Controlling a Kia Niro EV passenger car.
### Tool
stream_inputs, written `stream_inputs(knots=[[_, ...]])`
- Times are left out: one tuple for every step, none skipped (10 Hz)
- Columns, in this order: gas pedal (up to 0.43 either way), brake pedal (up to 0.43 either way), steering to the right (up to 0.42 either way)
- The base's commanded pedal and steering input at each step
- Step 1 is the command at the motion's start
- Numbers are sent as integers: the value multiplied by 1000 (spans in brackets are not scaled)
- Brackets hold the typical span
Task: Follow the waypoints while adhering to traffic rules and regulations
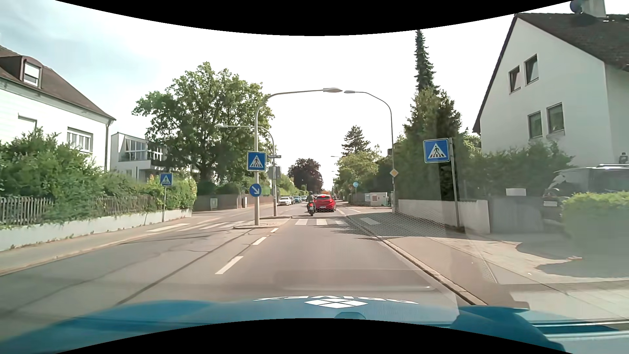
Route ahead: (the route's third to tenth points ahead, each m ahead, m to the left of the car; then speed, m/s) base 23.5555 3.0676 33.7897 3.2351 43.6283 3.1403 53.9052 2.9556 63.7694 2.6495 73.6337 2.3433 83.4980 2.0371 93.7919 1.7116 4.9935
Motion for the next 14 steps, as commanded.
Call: stream_inputs(knots=[[0, 195, -39], [0, 195, -38], [0, 195, -38], [0, 195, -37], [0, 201, -36], [0, 201, -30], [0, 201, -23], [0, 201, -14], [0, 207, -11], [0, 201, -11], [0, 201, -10], [0, 207, -11], [0, 201, -11], [0, 201, -10]])
